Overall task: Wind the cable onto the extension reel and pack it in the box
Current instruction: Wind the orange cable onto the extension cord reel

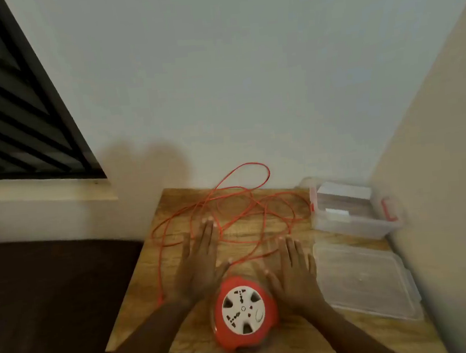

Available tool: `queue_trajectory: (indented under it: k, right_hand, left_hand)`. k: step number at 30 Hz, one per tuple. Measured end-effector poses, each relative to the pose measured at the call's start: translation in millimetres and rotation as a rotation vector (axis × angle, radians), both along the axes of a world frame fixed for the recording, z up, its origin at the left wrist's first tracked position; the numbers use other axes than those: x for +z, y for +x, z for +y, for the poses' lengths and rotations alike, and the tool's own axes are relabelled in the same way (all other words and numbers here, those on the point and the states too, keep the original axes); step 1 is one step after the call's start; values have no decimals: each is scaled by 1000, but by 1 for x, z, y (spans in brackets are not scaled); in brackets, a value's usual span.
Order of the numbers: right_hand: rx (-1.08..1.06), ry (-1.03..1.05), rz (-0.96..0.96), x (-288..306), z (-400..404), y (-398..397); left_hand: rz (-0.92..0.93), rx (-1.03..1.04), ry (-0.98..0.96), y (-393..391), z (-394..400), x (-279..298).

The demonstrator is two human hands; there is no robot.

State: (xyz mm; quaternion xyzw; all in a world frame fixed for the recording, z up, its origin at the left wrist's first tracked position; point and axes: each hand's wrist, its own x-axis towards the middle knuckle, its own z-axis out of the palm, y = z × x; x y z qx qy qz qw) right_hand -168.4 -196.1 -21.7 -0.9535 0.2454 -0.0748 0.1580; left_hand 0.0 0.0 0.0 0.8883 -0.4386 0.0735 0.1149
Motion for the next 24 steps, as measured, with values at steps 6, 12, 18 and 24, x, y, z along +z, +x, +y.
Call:
queue_trajectory:
  k: [6, 12, 18, 24]
  right_hand:
    - [-89, 175, 52, -20, 35, -31]
    - [-105, 591, -33, -24, 60, -38]
    - [-199, 629, -48, -13, 58, -25]
    - [-217, 509, -228, 34, 30, 5]
  left_hand:
    - [163, 95, 100, -48, 31, -36]
    - [714, 273, -145, -80, 35, -45]
    - [1145, 360, -366, -68, 17, -30]
    - [1167, 282, -532, -36, -16, 13]
